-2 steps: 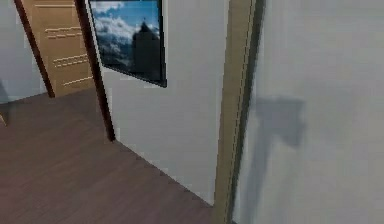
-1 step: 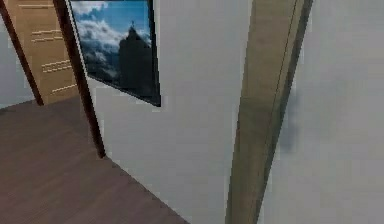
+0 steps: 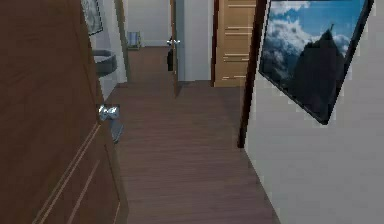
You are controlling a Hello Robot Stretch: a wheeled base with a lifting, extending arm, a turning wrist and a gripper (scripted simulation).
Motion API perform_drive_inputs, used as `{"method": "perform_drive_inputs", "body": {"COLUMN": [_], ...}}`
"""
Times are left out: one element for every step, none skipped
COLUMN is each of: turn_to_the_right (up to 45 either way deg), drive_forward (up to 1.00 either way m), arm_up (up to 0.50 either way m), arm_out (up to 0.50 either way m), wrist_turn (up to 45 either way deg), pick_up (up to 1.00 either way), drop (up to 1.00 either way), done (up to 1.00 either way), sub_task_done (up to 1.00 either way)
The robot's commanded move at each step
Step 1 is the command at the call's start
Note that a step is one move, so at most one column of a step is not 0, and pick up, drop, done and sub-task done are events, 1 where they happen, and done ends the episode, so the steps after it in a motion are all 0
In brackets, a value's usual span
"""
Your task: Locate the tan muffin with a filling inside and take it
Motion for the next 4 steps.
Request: {"method": "perform_drive_inputs", "body": {"turn_to_the_right": [-3.0,0.0,-6.0,0.0], "drive_forward": [0.00,1.00,0.00,0.30], "arm_up": [0.00,0.00,0.00,0.00], "arm_out": [0.00,0.00,0.00,0.00], "wrist_turn": [0.0,0.0,0.0,0.0], "pick_up": [0.00,0.00,0.00,0.00], "drop": [0.00,0.00,0.00,0.00], "done": [0.00,0.00,0.00,0.00], "sub_task_done": [0.00,0.00,0.00,0.00]}}
